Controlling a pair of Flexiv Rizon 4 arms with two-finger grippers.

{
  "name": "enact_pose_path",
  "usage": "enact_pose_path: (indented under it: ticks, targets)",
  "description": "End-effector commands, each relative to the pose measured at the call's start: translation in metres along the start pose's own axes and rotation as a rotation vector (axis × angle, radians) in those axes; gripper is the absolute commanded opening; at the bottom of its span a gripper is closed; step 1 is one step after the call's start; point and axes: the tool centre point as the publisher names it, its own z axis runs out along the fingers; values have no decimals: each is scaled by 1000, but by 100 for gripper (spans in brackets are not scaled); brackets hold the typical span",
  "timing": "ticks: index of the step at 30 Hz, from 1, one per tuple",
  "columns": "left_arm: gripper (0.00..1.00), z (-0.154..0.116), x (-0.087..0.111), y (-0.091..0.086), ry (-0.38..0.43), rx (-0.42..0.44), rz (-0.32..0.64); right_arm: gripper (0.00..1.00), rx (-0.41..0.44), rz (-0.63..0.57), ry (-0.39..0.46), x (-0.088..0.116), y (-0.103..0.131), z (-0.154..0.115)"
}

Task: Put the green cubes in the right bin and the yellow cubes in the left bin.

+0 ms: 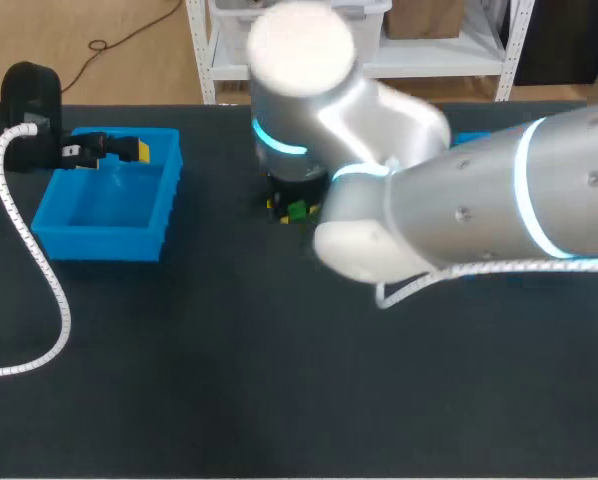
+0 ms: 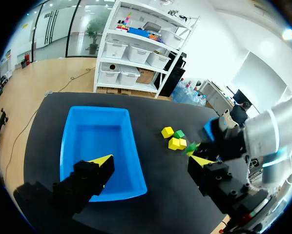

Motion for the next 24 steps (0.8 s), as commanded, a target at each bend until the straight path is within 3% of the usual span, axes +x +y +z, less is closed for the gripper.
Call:
enact_pose_path:
  ticks: [1, 12, 19, 24]
  targets:
    - [100, 0, 1, 1, -6, 7, 1, 0, -15, 43, -82, 3, -45, -40]
    - [100, 0, 1, 1, -6, 7, 1, 0, 62, 287, -142, 6, -172, -62]
    - [100, 0, 1, 1, -6, 7, 1, 0, 134, 426, -108, 28, -247, -57]
    - [100, 0, 1, 1, -6, 7, 1, 0, 187, 503, -74, 50, -284, -53]
